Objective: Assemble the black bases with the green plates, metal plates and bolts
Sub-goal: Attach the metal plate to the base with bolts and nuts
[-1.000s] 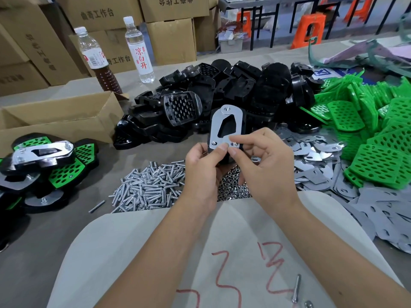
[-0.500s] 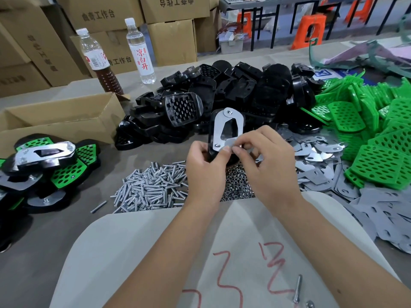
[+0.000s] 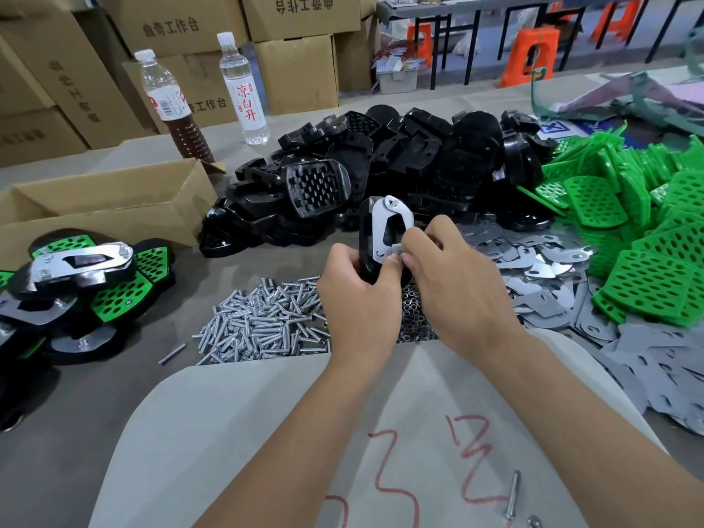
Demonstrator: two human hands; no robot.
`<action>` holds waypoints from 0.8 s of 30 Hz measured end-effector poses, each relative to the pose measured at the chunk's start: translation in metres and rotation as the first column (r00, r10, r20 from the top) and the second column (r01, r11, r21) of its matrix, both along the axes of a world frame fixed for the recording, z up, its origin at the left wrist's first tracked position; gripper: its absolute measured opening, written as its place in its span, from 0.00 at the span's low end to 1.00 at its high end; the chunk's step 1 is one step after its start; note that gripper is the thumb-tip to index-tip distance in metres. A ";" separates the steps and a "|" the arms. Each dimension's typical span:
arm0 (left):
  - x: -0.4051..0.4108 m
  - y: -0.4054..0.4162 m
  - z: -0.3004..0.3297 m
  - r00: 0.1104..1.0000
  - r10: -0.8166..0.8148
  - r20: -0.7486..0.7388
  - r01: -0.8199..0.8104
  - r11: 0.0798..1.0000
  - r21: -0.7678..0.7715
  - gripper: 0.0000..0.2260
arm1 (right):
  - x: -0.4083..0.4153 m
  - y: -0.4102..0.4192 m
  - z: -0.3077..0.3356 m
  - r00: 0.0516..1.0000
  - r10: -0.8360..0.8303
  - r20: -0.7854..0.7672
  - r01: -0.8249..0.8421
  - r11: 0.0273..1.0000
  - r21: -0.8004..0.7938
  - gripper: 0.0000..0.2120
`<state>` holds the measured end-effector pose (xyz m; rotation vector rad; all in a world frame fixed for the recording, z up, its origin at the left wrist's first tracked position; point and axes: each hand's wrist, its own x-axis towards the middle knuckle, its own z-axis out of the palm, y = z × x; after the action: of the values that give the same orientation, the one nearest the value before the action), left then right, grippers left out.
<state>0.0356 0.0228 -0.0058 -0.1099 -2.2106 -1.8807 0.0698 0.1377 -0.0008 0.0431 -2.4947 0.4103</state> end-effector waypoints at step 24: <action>0.001 -0.003 0.005 0.997 -0.048 0.056 0.036 0.982 0.185 0.12 | 0.001 -0.006 0.002 0.998 -0.065 -0.015 0.060 0.969 -0.239 0.19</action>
<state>0.0365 0.0200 -0.0006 -0.0684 -2.0738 -2.1275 0.0706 0.1316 0.0015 -0.1260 -2.3997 0.6760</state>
